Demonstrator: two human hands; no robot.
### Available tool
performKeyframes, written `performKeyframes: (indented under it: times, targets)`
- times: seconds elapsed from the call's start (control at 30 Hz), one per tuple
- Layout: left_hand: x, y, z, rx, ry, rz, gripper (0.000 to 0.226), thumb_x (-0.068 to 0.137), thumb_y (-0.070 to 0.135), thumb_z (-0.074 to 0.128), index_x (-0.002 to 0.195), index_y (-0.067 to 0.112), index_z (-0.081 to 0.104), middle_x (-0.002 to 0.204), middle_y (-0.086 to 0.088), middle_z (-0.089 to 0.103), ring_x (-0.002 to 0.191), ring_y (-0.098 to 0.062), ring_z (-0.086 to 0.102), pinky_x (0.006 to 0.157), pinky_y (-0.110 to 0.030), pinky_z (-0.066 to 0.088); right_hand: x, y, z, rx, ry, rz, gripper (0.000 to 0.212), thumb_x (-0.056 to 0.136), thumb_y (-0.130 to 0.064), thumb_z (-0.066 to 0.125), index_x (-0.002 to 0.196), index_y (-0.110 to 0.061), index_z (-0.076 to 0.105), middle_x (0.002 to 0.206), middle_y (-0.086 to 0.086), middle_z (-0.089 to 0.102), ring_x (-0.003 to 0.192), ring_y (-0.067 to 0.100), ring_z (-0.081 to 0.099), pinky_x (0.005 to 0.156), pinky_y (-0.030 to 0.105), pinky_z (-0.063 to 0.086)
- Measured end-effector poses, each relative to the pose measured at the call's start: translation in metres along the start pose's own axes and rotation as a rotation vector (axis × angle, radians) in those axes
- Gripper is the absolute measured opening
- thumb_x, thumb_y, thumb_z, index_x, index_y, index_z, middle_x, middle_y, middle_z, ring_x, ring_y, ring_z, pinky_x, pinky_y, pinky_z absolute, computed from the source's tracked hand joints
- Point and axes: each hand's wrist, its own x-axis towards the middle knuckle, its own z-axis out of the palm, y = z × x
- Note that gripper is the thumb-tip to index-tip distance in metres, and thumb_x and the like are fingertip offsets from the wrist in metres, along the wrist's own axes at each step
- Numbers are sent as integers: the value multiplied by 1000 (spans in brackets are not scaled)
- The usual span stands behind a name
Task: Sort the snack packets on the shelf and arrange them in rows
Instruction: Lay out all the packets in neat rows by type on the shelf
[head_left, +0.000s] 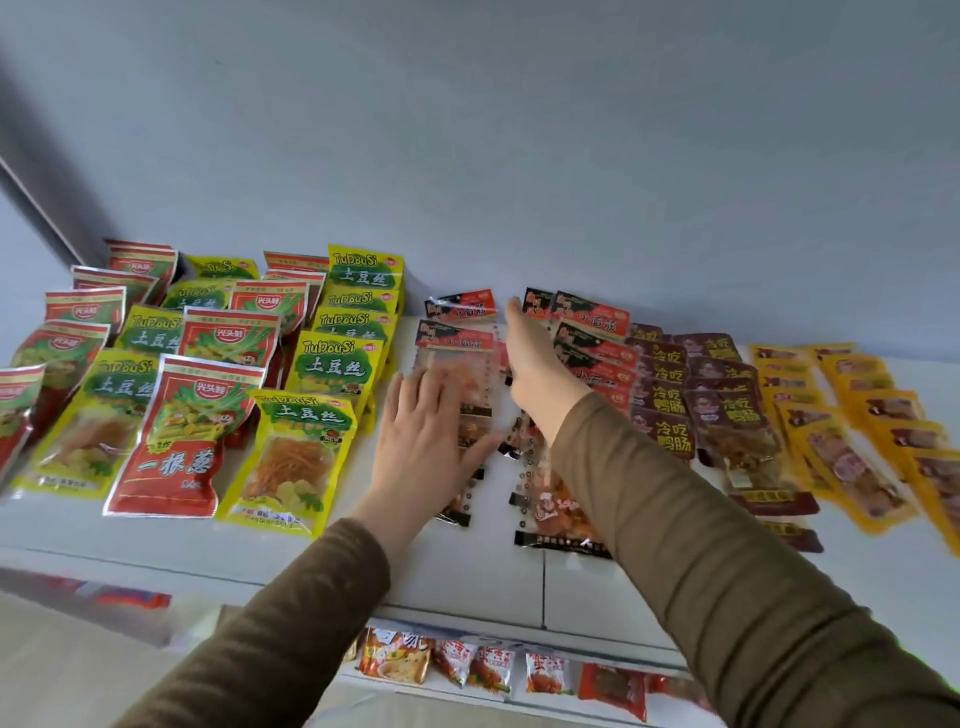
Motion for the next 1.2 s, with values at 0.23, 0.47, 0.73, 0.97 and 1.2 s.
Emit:
performKeyframes:
  times: [0.23,0.47,0.73,0.97,1.2]
  targets:
    - [-8,0,-9,-17,75,-30,66,87,84,46,113,23,50,108,1,66,108,-29,62,117,-56,32,16,-12,-5,62,-12,14,73,102,-60,33,158,-14,23,162,7,28,147,26,31,119,45,24]
    - [-23,-9,-19,-48,-51,21,90,83,95,21,141,32,50,143,6,55,137,-24,47,122,-56,24,31,-19,-17,66,-28,62,80,101,-65,23,158,-8,24,166,12,18,153,30,17,122,48,16]
    - [-42,-5,-1,-159,-133,-37,97,86,92,27,160,30,24,166,2,28,155,-24,18,118,-51,33,34,-28,7,-223,-25,62,38,104,-20,51,137,-2,50,113,9,55,105,28,58,84,35,48]
    - [-43,-6,2,-150,-113,-54,95,86,91,30,159,30,25,165,3,30,154,-23,21,116,-49,35,46,-26,8,-362,-78,73,9,92,-4,58,99,-9,56,143,18,53,132,34,50,110,45,42]
    - [-31,-4,7,-141,-116,-80,97,85,90,27,160,29,24,167,1,28,155,-24,18,117,-49,34,46,6,4,-64,-85,129,16,94,5,61,87,-9,60,89,8,66,79,22,64,64,35,53]
